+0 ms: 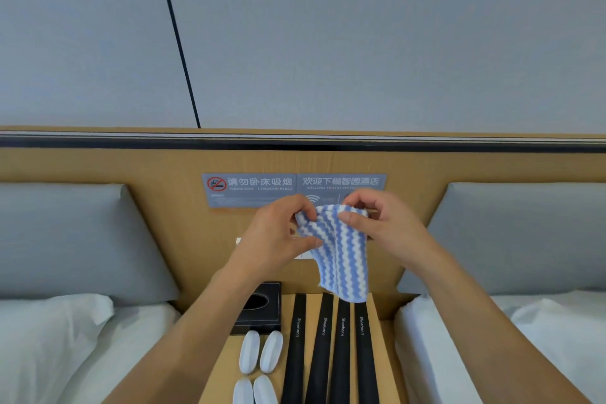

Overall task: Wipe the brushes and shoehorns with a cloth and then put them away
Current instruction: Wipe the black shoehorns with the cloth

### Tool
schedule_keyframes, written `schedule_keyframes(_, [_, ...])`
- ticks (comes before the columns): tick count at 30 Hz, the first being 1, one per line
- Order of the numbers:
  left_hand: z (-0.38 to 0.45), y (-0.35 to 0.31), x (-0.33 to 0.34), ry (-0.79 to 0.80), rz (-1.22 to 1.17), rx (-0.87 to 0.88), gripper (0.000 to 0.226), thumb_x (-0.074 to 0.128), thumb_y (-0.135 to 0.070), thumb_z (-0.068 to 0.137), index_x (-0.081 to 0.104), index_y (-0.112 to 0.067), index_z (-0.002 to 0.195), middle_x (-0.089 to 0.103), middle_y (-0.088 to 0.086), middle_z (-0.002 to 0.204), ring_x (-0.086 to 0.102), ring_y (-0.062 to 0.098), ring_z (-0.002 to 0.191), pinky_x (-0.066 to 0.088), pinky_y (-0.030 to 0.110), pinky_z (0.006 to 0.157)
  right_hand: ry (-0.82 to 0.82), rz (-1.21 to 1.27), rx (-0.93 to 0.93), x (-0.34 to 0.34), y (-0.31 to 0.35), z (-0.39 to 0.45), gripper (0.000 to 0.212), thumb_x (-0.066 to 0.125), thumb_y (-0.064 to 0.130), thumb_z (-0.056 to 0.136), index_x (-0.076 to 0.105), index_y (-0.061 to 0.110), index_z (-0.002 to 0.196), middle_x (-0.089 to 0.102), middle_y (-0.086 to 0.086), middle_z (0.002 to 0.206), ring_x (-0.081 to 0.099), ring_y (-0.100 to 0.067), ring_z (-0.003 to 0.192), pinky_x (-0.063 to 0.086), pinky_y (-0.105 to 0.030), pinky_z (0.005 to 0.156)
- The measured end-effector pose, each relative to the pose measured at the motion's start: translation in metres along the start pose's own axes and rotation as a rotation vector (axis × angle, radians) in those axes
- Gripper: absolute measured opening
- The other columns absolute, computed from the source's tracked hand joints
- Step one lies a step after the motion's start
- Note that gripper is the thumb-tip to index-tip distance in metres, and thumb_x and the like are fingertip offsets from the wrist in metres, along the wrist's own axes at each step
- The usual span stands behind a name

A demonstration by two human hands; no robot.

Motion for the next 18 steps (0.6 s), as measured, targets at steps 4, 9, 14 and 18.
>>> schedule_keyframes(4, [0.001, 0.002, -0.002, 0.005, 0.008, -0.059, 0.033, 0.084, -0.025, 0.074, 0.058, -0.033, 0.092, 0.064, -0.014, 0.090, 0.061, 0.001, 0.080, 0.055, 0.024, 0.072, -0.011, 0.031, -0.026, -0.002, 0.001, -0.002, 0.008, 0.068, 0.020, 0.094, 0.066, 0.023, 0.100, 0.069, -0.012, 0.095, 0.068, -0.028, 0.081, 0.052, -0.032, 0.069])
schedule_keyframes(9, [0.001, 0.002, -0.001, 0.009, 0.025, -0.104, 0.024, 0.084, -0.020, 0.074, 0.064, -0.029, 0.084, 0.064, -0.010, 0.079, 0.059, 0.004, 0.069, 0.048, 0.014, 0.062, -0.010, -0.044, -0.090, -0.005, 0.002, -0.003, 0.020, 0.064, 0.018, 0.097, 0.067, 0.025, 0.115, 0.065, -0.004, 0.100, 0.066, -0.018, 0.087, 0.052, -0.027, 0.072])
schedule_keyframes(14, [0.003, 0.004, -0.002, 0.020, -0.025, -0.142, 0.018, 0.084, -0.017, 0.074, 0.068, -0.026, 0.074, 0.062, -0.009, 0.064, 0.055, 0.001, 0.056, 0.044, 0.012, 0.054, -0.170, -0.298, -0.057, -0.012, -0.006, -0.005, 0.024, 0.070, 0.011, 0.090, 0.065, 0.029, 0.105, 0.060, 0.008, 0.110, 0.058, -0.002, 0.101, 0.045, -0.016, 0.081])
schedule_keyframes(18, [0.004, 0.001, -0.003, -0.036, 0.052, -0.130, 0.020, 0.081, -0.017, 0.074, 0.066, -0.030, 0.070, 0.060, -0.013, 0.061, 0.055, 0.001, 0.057, 0.043, 0.012, 0.053, -0.252, -0.230, 0.203, -0.006, -0.022, -0.010, 0.014, 0.067, 0.033, 0.094, 0.066, 0.024, 0.084, 0.069, 0.004, 0.087, 0.067, -0.012, 0.080, 0.055, -0.026, 0.071])
Point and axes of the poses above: each hand's wrist, its own z-axis towards the middle knuckle, its own x-axis out of the palm, y = z × x, the point moved 7 cm from there along z, towards the middle knuckle
